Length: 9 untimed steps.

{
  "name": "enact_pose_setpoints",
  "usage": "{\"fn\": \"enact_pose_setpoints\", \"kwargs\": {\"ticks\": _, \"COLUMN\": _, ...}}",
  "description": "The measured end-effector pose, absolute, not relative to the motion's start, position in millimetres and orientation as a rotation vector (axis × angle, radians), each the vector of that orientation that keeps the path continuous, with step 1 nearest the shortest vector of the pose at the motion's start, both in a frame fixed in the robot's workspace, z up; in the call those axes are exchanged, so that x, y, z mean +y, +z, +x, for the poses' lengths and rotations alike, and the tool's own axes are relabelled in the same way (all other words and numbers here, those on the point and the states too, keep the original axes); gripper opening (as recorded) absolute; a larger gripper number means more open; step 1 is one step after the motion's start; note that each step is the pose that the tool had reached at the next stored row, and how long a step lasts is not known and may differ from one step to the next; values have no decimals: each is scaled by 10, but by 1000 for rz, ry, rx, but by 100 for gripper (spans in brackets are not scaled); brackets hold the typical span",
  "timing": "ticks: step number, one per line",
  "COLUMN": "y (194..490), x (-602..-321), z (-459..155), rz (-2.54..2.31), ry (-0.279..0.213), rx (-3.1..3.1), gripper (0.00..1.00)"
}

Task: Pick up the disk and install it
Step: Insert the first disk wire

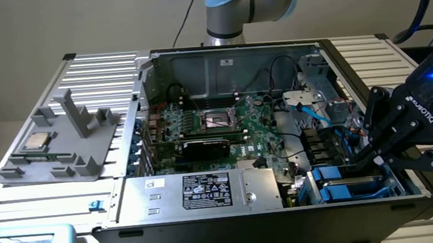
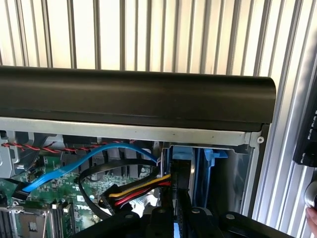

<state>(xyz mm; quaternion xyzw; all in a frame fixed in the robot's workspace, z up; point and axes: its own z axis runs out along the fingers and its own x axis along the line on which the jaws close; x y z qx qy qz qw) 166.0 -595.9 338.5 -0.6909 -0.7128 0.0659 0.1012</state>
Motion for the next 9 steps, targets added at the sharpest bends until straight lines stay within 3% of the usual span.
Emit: {"fn": "enact_pose_setpoints", "kwargs": {"ticks": 9, "y": 3384, "x": -5958, "z": 1659, "rz": -2071, "ry": 190, "rx": -2074, "gripper": 16}}
